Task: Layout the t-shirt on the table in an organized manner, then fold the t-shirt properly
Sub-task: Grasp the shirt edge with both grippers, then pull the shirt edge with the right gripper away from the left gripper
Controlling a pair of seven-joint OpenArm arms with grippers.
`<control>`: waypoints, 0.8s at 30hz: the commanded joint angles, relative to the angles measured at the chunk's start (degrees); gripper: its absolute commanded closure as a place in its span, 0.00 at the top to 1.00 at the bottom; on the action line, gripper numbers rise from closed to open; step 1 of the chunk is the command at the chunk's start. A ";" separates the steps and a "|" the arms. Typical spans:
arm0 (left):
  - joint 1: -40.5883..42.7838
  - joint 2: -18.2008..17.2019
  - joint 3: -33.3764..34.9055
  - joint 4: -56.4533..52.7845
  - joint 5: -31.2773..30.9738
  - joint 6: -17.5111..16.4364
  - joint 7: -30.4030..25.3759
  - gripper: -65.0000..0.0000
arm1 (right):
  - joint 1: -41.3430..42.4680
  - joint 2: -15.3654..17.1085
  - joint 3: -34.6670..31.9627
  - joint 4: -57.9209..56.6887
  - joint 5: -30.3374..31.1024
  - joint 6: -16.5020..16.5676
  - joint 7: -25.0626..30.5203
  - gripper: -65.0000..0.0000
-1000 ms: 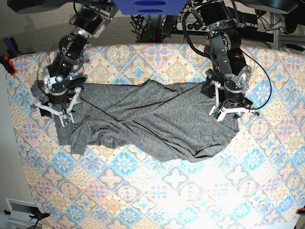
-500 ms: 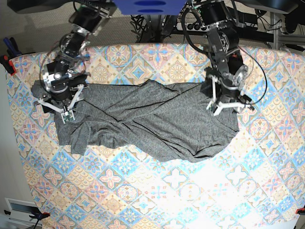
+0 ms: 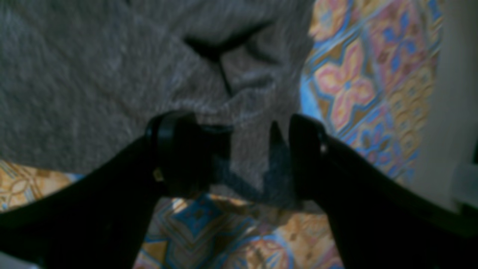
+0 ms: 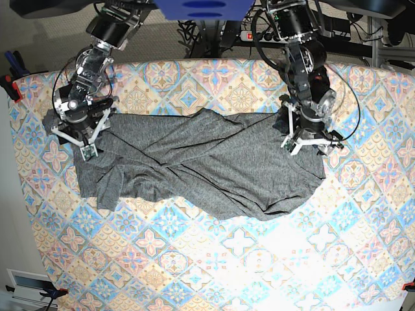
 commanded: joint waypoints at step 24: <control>6.20 -11.25 7.63 -22.21 1.34 -1.48 3.26 0.32 | -0.22 0.49 0.40 0.34 -0.26 0.32 -7.29 0.00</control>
